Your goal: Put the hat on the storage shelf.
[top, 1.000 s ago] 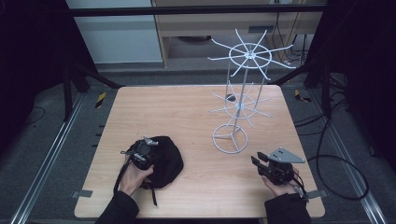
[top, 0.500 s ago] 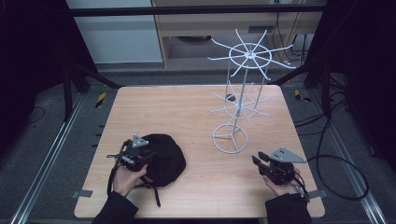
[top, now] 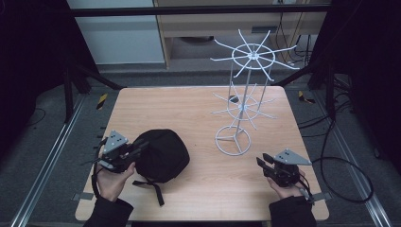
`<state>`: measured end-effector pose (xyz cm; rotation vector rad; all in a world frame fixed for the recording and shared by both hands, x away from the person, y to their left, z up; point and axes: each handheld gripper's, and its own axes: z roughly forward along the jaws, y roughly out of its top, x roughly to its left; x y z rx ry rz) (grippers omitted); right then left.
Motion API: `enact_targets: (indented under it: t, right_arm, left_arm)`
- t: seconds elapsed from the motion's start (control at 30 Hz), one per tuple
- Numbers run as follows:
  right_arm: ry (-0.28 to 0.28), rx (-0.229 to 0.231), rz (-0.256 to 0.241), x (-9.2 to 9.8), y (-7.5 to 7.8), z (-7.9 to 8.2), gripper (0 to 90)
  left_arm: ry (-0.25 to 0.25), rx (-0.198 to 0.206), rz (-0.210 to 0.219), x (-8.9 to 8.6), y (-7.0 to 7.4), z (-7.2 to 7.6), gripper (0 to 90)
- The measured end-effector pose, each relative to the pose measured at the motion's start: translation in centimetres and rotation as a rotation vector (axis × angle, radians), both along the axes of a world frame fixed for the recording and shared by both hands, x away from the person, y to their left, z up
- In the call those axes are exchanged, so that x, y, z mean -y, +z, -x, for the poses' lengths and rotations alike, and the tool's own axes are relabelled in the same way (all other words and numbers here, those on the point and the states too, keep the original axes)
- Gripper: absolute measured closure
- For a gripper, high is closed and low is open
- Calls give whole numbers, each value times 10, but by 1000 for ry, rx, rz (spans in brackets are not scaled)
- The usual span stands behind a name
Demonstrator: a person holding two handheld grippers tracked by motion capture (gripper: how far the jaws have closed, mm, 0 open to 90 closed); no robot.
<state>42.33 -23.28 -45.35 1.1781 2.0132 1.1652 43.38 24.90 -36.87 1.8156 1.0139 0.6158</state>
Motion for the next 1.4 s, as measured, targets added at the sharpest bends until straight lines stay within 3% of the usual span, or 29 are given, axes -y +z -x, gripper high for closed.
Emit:
enact_targets:
  t: [0.27,0.77,1.03,1.07,1.1,1.2,1.27,1.37,1.4]
  right_arm:
    - [-8,1,-1,2,0,0,675]
    - [-18,-3,0,4,-2,-2,675]
    - [-20,-5,2,5,-2,-2,676]
    - [-21,-6,3,5,-2,-2,676]
    - [-21,-6,3,5,-2,-2,676]
    - [-22,-8,4,5,-3,-3,677]
    - [-21,-13,1,5,-4,-4,678]
    - [-23,-15,2,5,-4,-4,679]
    - [-22,-15,0,5,-5,-4,679]
  left_arm:
    - [-46,113,91,1,31,15,749]
    - [-94,250,270,0,80,17,749]
    - [-113,350,344,6,125,17,749]
    - [-123,370,371,7,138,17,748]
    - [-123,370,371,7,138,17,749]
    - [-137,405,399,12,156,17,749]
    - [-146,442,408,18,174,17,748]
    - [-151,461,412,22,184,16,748]
    - [-160,490,401,28,194,13,748]
